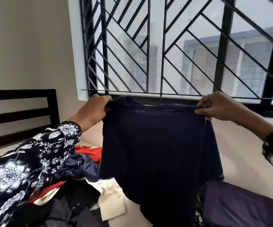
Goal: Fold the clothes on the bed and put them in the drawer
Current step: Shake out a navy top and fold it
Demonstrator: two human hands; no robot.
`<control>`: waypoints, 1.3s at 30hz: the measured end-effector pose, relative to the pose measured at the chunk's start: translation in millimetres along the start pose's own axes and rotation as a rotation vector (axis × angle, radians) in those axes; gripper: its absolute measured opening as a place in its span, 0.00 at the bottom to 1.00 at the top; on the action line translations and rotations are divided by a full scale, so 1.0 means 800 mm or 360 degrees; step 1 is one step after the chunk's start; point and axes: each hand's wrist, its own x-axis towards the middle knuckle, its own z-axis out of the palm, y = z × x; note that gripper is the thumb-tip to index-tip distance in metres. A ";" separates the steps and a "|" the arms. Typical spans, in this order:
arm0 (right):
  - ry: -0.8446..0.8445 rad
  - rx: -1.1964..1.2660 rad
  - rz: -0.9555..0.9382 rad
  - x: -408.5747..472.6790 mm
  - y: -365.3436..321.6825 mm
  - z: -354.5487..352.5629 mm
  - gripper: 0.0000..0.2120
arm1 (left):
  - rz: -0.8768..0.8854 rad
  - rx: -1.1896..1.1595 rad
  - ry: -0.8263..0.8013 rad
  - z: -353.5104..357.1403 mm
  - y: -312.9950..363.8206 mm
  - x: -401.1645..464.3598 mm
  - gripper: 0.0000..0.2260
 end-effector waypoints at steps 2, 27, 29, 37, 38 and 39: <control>-0.0007 -0.0055 -0.0017 -0.001 0.000 -0.005 0.03 | -0.0047 -0.0141 0.0047 -0.005 0.001 0.005 0.12; 0.0255 0.0866 0.0238 -0.002 -0.027 -0.059 0.03 | -0.0785 -0.1305 0.0366 -0.045 0.028 0.032 0.11; 0.0341 0.0896 0.0149 0.003 -0.038 -0.067 0.06 | -0.0820 -0.1320 0.0399 -0.054 0.045 0.045 0.11; 0.0085 0.0850 -0.0067 0.010 -0.110 -0.033 0.02 | -0.0285 -0.1170 -0.0417 -0.052 0.134 0.035 0.27; 0.0043 0.0843 -0.0093 0.008 -0.120 -0.025 0.02 | -0.0236 -0.1197 -0.0565 -0.050 0.146 0.031 0.28; 0.0006 0.0838 -0.0116 0.007 -0.129 -0.019 0.02 | -0.0196 -0.1241 -0.0696 -0.048 0.154 0.029 0.25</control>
